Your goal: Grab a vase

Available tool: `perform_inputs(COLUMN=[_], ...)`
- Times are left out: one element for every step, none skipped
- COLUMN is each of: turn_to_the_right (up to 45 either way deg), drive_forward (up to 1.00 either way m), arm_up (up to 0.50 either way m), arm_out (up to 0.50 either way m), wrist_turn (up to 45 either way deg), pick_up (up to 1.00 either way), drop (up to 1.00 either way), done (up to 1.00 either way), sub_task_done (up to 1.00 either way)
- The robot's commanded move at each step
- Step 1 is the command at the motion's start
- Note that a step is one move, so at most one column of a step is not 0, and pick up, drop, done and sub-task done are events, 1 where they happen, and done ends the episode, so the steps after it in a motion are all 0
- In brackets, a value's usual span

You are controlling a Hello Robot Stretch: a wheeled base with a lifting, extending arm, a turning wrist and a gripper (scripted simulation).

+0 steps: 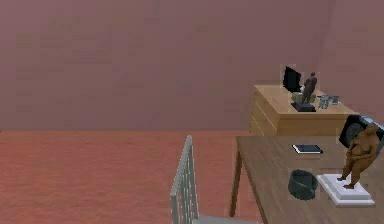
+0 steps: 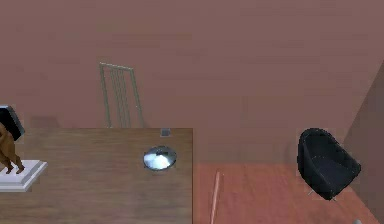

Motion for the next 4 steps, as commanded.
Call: perform_inputs(turn_to_the_right=[0.0,0.0,0.0,0.0], drive_forward=[0.00,0.00,0.00,0.00], arm_up=[0.34,0.00,0.00,0.00], arm_out=[0.00,0.38,0.00,0.00], wrist_turn=[0.0,0.0,45.0,45.0], pick_up=[0.00,0.00,0.00,0.00], drop=[0.00,0.00,0.00,0.00], done=[0.00,0.00,0.00,0.00], sub_task_done=[0.00,0.00,0.00,0.00])
